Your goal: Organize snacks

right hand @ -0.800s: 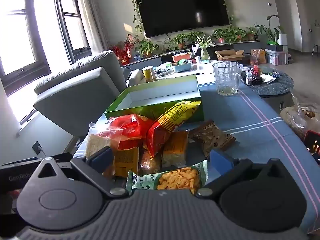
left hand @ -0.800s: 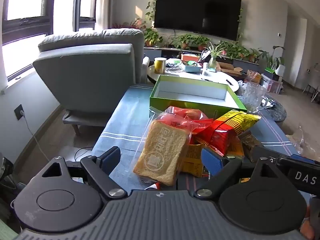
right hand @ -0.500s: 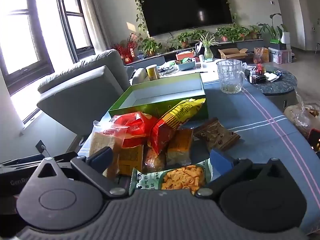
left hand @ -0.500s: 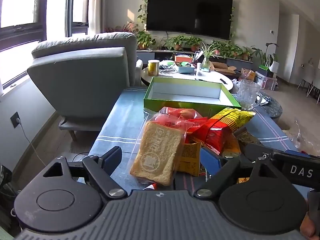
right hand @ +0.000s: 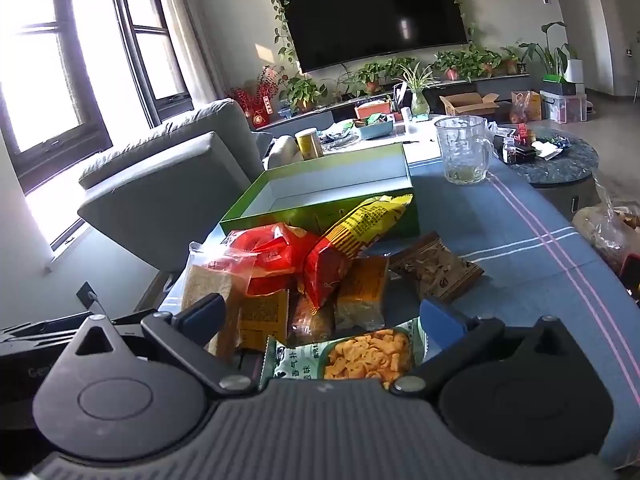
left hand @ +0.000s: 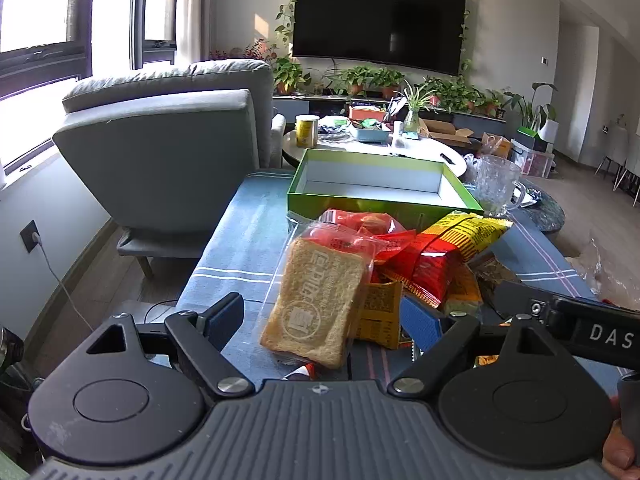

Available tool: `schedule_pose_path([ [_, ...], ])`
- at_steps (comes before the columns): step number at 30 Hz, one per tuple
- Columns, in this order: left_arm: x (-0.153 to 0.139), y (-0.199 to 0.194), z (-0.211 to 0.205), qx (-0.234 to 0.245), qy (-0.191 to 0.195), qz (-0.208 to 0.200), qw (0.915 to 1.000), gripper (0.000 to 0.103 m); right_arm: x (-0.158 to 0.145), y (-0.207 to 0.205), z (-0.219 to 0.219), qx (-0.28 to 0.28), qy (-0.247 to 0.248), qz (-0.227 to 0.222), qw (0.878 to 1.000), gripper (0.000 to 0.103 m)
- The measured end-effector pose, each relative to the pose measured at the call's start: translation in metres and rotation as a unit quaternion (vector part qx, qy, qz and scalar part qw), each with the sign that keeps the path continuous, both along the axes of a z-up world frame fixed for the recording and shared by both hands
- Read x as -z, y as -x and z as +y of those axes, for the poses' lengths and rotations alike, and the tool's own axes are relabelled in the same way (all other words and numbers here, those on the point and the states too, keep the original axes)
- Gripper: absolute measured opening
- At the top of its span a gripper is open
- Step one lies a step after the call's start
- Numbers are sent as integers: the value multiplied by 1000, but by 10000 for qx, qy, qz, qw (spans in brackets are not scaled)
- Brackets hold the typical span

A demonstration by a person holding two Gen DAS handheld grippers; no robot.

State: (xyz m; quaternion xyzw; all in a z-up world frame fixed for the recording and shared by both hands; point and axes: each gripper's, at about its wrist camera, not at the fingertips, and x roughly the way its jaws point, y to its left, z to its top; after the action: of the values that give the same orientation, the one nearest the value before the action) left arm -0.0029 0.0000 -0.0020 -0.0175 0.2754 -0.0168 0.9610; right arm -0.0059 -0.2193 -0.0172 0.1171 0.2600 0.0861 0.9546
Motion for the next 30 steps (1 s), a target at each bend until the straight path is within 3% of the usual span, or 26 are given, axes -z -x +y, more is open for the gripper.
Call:
schedule_pose_path([
  [30, 2, -2, 10, -222, 128, 61, 9997, 84, 4, 1, -5, -17, -102, 24, 9999, 101],
])
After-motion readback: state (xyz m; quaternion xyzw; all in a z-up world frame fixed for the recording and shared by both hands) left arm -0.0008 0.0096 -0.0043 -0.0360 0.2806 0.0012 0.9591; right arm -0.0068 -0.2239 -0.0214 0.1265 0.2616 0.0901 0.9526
